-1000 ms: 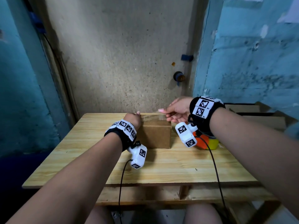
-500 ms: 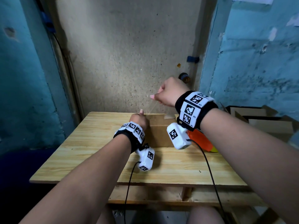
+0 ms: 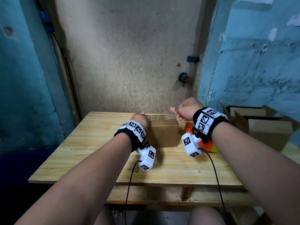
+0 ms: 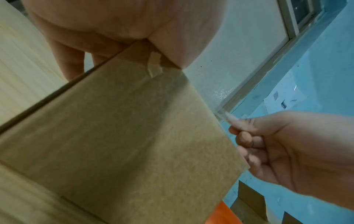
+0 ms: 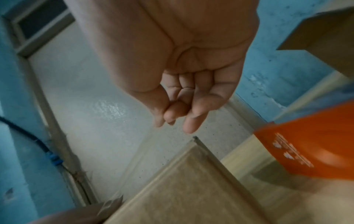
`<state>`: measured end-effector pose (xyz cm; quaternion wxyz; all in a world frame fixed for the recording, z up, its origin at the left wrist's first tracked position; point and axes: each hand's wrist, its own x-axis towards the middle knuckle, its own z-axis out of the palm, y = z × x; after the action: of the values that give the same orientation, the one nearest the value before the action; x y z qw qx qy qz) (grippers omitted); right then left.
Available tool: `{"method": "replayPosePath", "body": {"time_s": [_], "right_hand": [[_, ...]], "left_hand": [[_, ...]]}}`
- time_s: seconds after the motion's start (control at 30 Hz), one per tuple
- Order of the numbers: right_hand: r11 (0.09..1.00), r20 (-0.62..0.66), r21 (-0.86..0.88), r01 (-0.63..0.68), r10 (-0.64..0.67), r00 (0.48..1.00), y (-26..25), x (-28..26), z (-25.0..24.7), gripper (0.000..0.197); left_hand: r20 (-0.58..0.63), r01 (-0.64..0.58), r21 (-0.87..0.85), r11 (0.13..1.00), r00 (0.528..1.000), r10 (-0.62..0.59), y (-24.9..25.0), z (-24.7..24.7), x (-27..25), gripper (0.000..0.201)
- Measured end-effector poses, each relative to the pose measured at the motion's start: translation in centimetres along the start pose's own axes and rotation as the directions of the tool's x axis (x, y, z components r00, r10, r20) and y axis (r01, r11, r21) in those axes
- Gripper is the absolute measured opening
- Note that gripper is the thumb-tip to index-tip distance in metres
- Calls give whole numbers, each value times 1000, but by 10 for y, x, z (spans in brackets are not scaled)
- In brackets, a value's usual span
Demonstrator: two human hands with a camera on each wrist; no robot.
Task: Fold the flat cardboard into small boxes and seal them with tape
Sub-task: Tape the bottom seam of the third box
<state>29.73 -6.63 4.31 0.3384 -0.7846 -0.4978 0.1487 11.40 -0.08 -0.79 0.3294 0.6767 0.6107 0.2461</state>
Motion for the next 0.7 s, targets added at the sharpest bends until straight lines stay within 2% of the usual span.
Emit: {"method": "replayPosePath", "body": {"time_s": [0.1, 0.27, 0.4, 0.57, 0.7], "right_hand": [[987, 53, 142, -72, 65, 997, 8, 0, 5, 32], [958, 74, 242, -154, 140, 987, 17, 6, 13, 29], [877, 177, 401, -263, 208, 962, 21, 3, 15, 22], [809, 175, 531, -254, 188, 966, 32, 7, 22, 19], [776, 199, 567, -276, 197, 960, 38, 9, 22, 18]], "left_hand": [[-7, 8, 2, 1000, 1000, -8, 0, 0, -2, 43], [-25, 50, -89, 995, 998, -52, 0, 0, -1, 49], [-40, 103, -187, 977, 993, -113, -5, 4, 3, 66], [-53, 127, -233, 964, 988, -143, -4, 8, 7, 67], [-41, 138, -322, 936, 986, -160, -8, 10, 6, 80]]}}
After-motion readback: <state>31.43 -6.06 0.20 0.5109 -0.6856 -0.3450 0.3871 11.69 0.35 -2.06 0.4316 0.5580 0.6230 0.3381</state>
